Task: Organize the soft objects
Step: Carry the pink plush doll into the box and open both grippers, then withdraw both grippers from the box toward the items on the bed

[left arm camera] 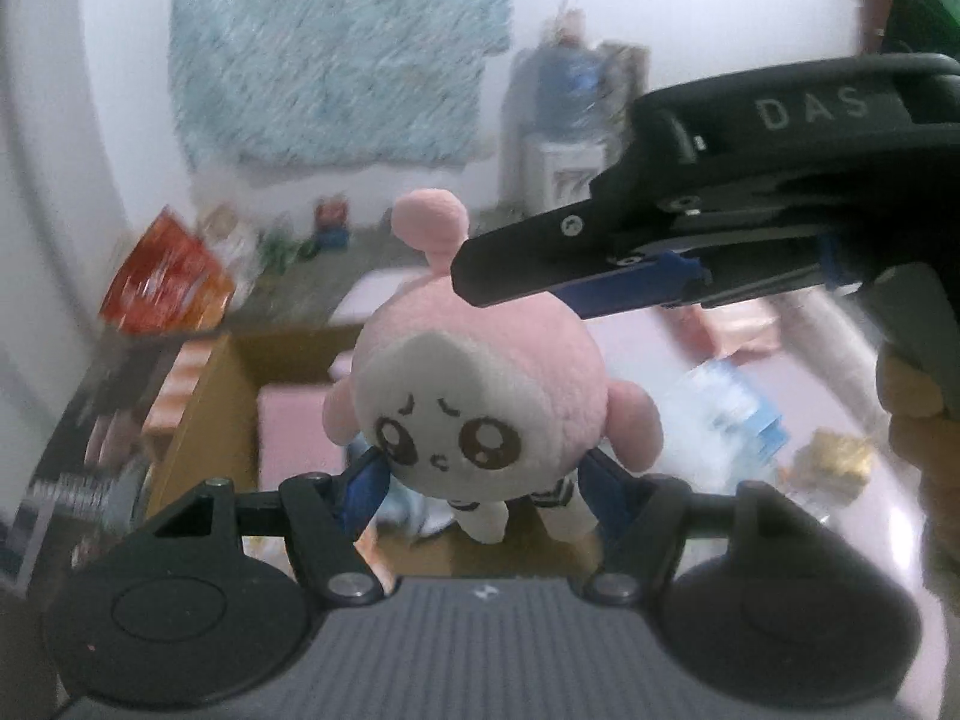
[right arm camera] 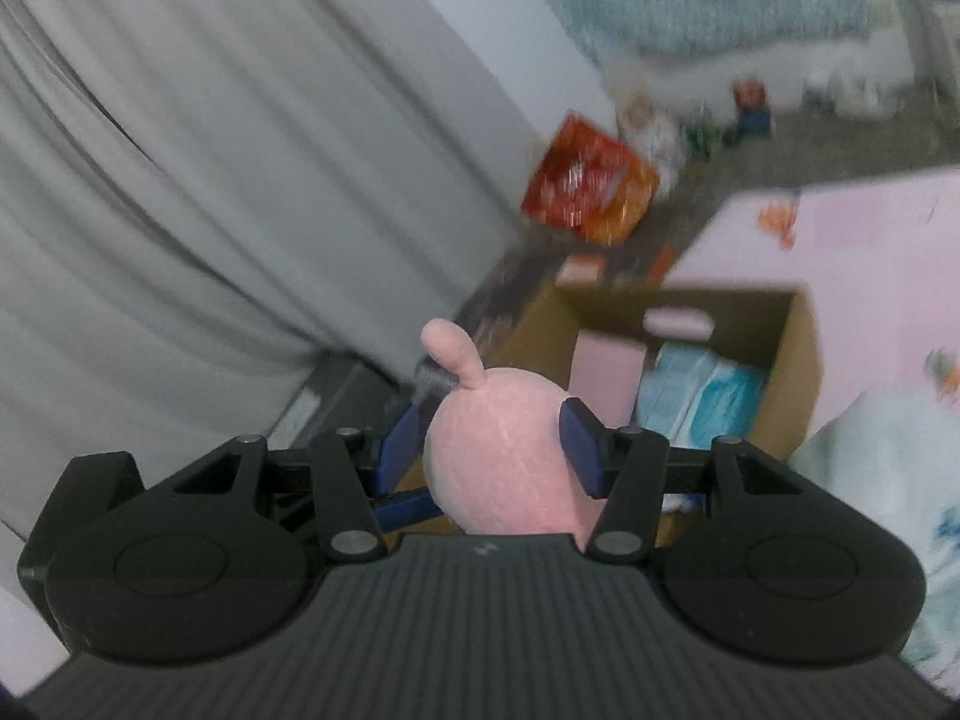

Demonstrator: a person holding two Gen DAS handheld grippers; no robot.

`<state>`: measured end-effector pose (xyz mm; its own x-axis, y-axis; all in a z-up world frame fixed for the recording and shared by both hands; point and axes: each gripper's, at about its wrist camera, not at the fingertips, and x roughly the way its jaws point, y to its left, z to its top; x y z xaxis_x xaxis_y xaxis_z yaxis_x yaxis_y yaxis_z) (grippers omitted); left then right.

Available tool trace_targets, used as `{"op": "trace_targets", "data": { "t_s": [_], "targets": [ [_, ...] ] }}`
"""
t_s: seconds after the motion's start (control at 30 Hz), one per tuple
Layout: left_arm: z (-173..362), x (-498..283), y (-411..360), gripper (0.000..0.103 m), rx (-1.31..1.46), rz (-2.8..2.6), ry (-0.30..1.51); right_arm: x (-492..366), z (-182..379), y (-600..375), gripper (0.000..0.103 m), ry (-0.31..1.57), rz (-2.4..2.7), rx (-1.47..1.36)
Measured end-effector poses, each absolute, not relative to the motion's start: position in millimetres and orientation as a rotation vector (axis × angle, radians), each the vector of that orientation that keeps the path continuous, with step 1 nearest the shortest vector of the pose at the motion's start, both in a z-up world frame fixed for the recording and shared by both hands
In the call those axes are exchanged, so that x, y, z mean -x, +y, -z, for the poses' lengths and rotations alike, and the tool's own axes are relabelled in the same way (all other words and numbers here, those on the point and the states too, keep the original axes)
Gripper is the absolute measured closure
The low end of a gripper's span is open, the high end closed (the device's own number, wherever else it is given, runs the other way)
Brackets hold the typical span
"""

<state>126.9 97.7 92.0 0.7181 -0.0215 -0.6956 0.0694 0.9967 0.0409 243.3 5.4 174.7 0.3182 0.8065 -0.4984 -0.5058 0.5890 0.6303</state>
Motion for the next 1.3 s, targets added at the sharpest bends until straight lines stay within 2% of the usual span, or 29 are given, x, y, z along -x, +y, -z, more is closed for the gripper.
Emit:
{"op": "trace_targets", "data": {
  "t_s": [0.3,0.37,0.47,0.7,0.87,0.93,1.03,1.3],
  "targets": [
    [-14.4,-156.8,132.2,0.032,-0.030,0.029,0.986,-260.8,-81.2,67.6,0.050,1.152,-0.788,-0.331],
    [2.0,-157.9,139.5,0.033,-0.041,0.017,1.021,-269.7,-65.0,74.6,0.056,1.162,-0.766,-0.300],
    [15.2,-160.6,140.5,0.044,-0.065,0.015,1.035,-268.8,-64.1,82.4,0.054,1.161,-0.780,-0.257],
    [20.1,-171.9,142.1,0.043,-0.043,0.025,1.083,-276.0,-67.5,83.9,0.051,1.139,-0.759,-0.188],
    [14.5,-170.8,146.4,0.030,-0.020,0.030,1.070,-284.5,-74.1,60.0,0.048,1.102,-0.767,-0.284],
    [11.7,-167.4,147.4,0.028,-0.004,0.036,1.058,-282.6,-83.0,45.6,0.046,1.073,-0.774,-0.323],
    [1.4,-158.8,148.5,0.021,0.014,0.047,1.026,-275.8,-99.0,23.2,0.041,1.015,-0.784,-0.360],
    [-32.7,-127.3,138.9,0.015,0.033,0.060,0.904,-233.8,-133.7,-51.0,0.029,0.882,-0.773,-0.420]
  ]
}}
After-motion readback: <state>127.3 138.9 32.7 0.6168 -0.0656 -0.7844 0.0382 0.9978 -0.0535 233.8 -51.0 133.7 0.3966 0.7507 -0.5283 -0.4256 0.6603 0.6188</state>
